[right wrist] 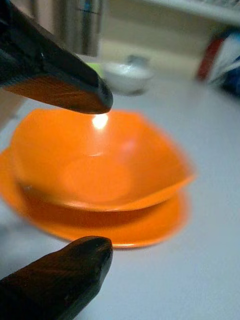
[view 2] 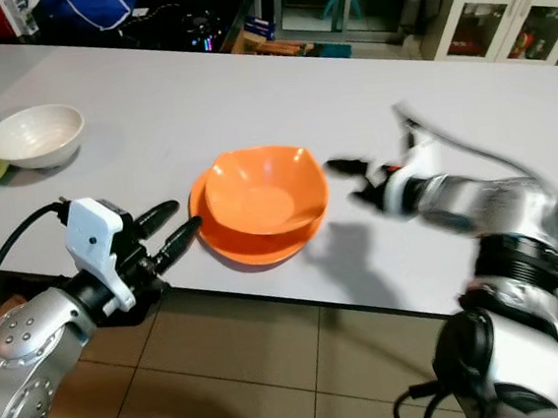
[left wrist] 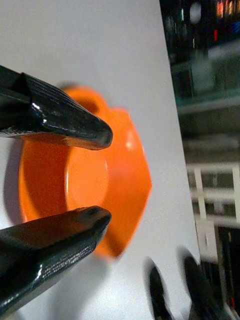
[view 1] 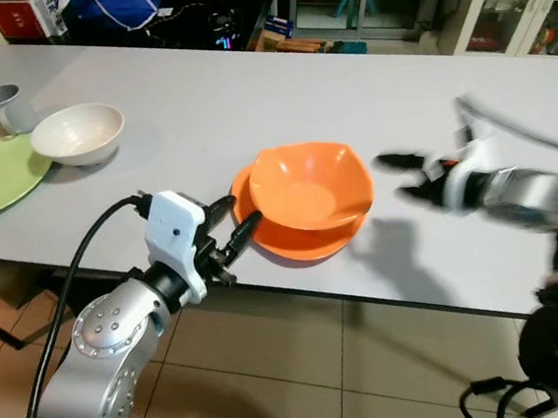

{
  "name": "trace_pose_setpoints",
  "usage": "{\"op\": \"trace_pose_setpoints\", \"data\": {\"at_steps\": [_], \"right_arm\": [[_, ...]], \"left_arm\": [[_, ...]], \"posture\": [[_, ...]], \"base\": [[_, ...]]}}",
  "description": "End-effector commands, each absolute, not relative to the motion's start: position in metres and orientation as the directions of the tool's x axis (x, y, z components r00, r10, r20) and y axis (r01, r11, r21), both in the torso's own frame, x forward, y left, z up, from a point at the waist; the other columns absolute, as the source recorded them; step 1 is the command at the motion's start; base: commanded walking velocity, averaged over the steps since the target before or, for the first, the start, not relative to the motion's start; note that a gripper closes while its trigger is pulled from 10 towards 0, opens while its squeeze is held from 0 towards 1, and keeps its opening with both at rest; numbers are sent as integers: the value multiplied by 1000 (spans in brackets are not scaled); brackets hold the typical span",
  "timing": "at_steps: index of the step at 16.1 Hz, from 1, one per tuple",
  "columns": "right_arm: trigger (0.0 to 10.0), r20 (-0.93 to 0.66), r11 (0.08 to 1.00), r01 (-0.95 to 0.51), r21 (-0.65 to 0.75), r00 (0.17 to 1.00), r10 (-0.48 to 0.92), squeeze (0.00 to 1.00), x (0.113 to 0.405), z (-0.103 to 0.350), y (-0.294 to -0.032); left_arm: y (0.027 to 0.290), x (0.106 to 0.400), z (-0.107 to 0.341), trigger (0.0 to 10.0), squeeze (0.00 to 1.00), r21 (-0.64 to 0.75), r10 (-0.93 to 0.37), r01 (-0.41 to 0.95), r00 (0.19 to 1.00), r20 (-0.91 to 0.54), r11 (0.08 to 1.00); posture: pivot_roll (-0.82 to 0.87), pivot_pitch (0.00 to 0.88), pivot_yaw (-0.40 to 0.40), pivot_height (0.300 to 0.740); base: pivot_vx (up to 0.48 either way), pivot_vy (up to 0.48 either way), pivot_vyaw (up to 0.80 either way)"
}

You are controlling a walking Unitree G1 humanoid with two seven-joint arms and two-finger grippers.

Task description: Setting the table

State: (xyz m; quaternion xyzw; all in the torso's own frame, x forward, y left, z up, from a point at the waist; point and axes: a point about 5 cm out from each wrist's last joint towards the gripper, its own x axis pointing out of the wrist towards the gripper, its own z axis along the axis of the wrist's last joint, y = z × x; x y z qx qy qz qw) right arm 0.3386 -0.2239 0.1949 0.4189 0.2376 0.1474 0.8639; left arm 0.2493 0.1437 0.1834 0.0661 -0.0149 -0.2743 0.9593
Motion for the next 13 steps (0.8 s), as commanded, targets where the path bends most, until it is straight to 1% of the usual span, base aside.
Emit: {"op": "trace_pose_setpoints", "data": {"at_steps": [1,2,3,4,5,6,8,9,10,13], "right_arm": [[10000,-179,657,-114,745,915,361,0,336,218,-235],[10000,-58,797,-144,587,974,219,0,329,236,-239],[10000,64,895,-151,419,989,137,0,320,247,-232],[10000,88,970,-132,204,989,116,0,311,244,-215],[10000,91,980,-136,148,988,124,0,307,242,-208],[10000,124,983,-149,110,983,135,0,298,239,-196],[10000,93,980,-127,153,989,114,0,289,228,-181],[10000,117,972,-117,202,989,94,0,283,223,-172],[10000,143,971,-116,209,986,87,0,279,221,-168],[10000,162,972,-142,186,980,112,0,272,214,-161]], "left_arm": [[150,257,183,10000,0,159,-436,434,900,-22,887],[152,264,186,10000,0,176,-368,361,930,5,916],[150,268,191,10000,0,191,-322,308,946,46,932],[150,270,195,10000,0,185,-268,249,959,89,951],[151,270,197,10000,0,174,-254,235,962,100,956],[149,268,201,10000,0,171,-253,231,960,124,958],[146,265,207,10000,0,175,-258,233,957,135,957],[145,263,212,10000,0,179,-258,231,955,146,956],[143,262,215,10000,0,181,-261,233,953,153,956],[142,260,217,10000,0,186,-274,244,949,158,952]], "posture": [[36,16,-13,740],[35,14,-13,740],[31,14,-8,740],[27,12,-6,740],[27,12,-6,740],[30,16,-5,740],[38,20,-10,740],[41,22,-11,740],[41,22,-11,740],[40,26,-2,740]], "base": [[0,0,0],[0,0,0],[0,0,0],[0,0,0],[0,0,0],[0,0,0],[0,0,0],[0,277,0],[0,300,0],[0,350,0]]}}
